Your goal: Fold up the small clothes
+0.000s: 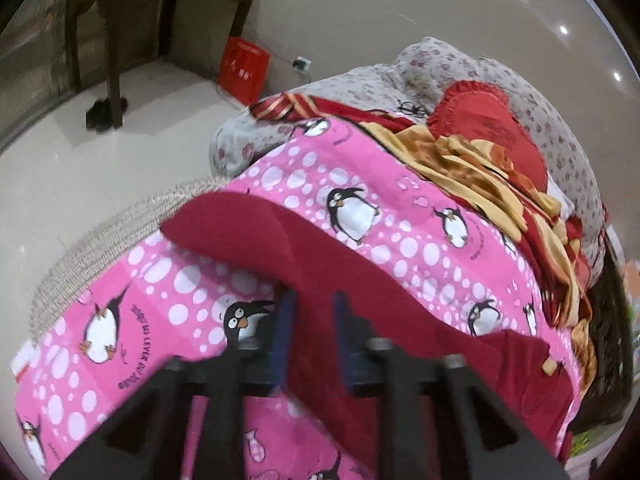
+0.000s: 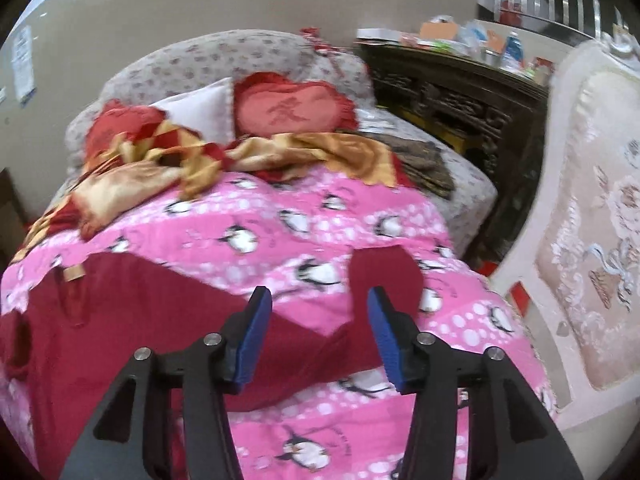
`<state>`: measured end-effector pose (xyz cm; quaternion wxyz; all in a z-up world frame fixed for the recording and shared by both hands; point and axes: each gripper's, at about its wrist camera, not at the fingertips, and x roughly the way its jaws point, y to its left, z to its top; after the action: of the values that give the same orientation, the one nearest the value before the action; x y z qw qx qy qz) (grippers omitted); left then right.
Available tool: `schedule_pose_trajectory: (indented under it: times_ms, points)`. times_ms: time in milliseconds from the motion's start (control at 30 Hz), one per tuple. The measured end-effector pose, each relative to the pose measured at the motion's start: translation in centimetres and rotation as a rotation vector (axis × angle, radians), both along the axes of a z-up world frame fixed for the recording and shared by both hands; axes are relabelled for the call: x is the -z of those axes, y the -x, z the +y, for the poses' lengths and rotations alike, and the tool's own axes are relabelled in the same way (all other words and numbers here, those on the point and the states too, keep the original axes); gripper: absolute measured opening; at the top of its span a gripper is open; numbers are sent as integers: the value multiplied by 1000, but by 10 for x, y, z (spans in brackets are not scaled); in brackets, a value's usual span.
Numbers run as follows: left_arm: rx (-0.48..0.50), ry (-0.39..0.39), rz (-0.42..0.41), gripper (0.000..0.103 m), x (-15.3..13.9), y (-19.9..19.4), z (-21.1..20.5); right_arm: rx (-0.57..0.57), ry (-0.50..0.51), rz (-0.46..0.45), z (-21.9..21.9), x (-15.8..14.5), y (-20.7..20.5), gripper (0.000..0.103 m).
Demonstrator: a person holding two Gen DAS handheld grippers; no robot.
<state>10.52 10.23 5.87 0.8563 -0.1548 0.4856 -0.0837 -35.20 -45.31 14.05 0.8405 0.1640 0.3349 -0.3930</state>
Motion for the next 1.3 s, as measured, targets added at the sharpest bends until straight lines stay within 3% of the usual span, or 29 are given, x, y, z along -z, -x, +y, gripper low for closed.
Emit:
schedule_pose_trajectory:
  times_ms: [33,67,233,300,333,433,567,667,800,933,1000,1100,1133,1200,1300]
  points:
    - [-15,2,6,55,4,-1,2,-19,0,-1,6,-1,-6,57]
    - [-33,3,11,58,8,-3,4,-30,-3,-3,9,0,-9,57]
    - [-85,42,76,59,34,-17,9,-116,-59,-20,31,7,-35,57]
    - [-85,45,54,41,32,-15,8,-150,-72,-13,40,13,-46,57]
    - [-71,54,42,6,28,-12,6,-164,-73,-8,44,15,-50,57]
    - [-14,82,-42,5,-3,7,-8,-208,-72,3,56,20,-63,57]
    - [152,132,-204,5,-65,54,-52,-236,-86,-7,62,23,-71,57]
    - [325,155,-270,5,-94,92,-104,-249,-106,-19,64,25,-74,57]
    - [518,177,-276,6,-97,137,-175,-273,-127,-21,70,27,-77,57]
    - [657,129,-226,6,-66,174,-242,-294,-129,-5,77,31,-80,57]
    - [720,90,-171,8,-35,190,-273,-289,-143,-4,76,34,-80,57]
    - [815,50,-68,38,9,210,-300,-286,-182,-18,75,38,-81,57]
    - [825,46,-53,47,15,221,-301,-288,-200,-23,76,40,-82,57]
    - [840,52,-51,53,21,232,-296,-301,-218,-21,78,43,-85,57]
    - [870,59,-95,65,6,241,-278,-336,-220,-8,87,48,-93,57]
